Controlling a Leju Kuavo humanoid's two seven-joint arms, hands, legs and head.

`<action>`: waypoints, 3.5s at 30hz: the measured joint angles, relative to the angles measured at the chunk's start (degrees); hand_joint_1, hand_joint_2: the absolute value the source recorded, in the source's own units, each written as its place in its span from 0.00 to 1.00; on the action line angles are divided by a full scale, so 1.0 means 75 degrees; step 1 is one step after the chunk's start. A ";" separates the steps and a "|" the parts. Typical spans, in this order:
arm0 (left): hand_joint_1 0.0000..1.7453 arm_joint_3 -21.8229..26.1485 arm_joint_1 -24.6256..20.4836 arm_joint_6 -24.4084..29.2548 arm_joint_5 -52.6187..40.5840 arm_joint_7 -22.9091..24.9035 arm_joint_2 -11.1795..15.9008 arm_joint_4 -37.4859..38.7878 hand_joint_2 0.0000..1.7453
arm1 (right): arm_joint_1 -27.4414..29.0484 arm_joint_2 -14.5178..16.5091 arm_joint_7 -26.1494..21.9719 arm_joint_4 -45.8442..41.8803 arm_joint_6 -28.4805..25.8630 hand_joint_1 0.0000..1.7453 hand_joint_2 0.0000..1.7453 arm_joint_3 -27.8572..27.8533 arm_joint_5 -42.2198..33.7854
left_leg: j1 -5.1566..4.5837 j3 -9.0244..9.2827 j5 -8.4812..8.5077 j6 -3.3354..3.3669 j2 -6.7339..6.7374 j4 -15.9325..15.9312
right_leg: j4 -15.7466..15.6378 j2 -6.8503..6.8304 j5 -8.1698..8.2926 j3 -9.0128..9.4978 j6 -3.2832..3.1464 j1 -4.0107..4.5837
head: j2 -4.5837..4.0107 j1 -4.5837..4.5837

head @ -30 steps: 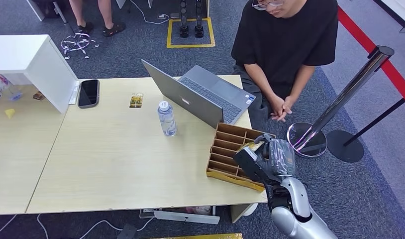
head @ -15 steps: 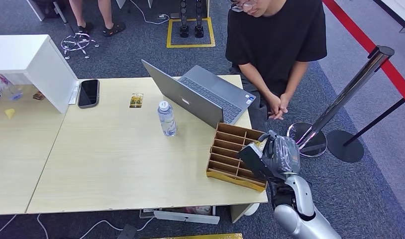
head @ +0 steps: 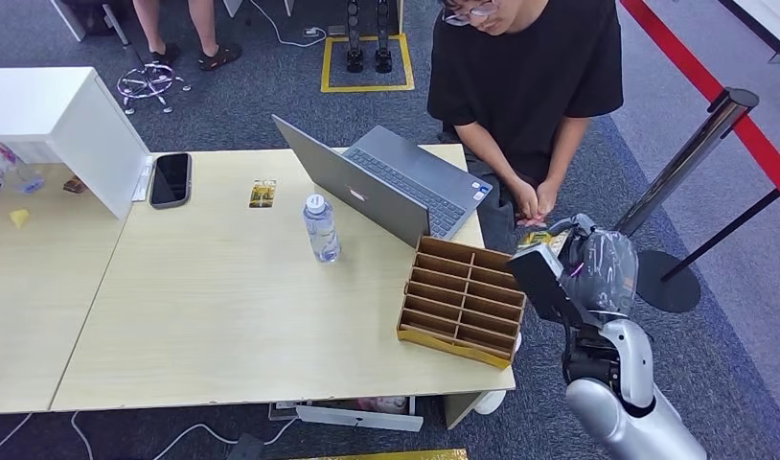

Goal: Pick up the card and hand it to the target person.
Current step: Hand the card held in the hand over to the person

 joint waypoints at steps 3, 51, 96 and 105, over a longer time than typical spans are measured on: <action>0.00 0.0001 0.0001 0.0000 0.0000 -0.0024 0.0000 0.0000 0.00 | 0.0008 -0.0055 -0.0054 -0.0125 -0.0184 0.87 1.00 -0.0159 -0.0381 | 0.0000 0.0000 0.0000 0.0000 0.0000 0.0000 | 0.0000 0.0000 0.0000 0.0000 0.0000 0.0000 | 0.0000 0.0000; 0.00 -0.0012 -0.0150 -0.0122 -0.0358 0.0334 -0.0071 0.0000 0.00 | 0.0087 -0.0116 -0.0194 0.3319 -0.1245 0.85 1.00 -0.2038 -0.0345 | 0.0001 -0.0004 0.0001 0.0001 -0.0002 0.0000 | 0.0000 -0.0002 0.0001 -0.0002 0.0000 0.0001 | 0.0000 -0.0001; 0.00 -0.0007 -0.0127 -0.0123 -0.0342 0.0281 -0.0070 0.0000 0.00 | 0.0196 0.0189 -0.0965 0.2932 -0.1257 0.00 1.00 -0.1892 -0.0608 | 0.0001 -0.0004 0.0002 0.0003 -0.0002 0.0000 | 0.0001 -0.0002 0.0004 0.0000 0.0003 0.0000 | 0.0000 -0.0001; 0.00 0.0004 -0.0028 -0.0027 -0.0204 0.0169 -0.0066 0.0000 0.00 | 0.0623 0.1041 -0.2210 0.1698 -0.1260 0.00 1.00 -0.1890 -0.1168 | 0.0002 -0.0005 0.0002 0.0003 -0.0002 -0.0001 | 0.0002 -0.0003 0.0003 0.0000 0.0003 0.0001 | 0.0000 -0.0001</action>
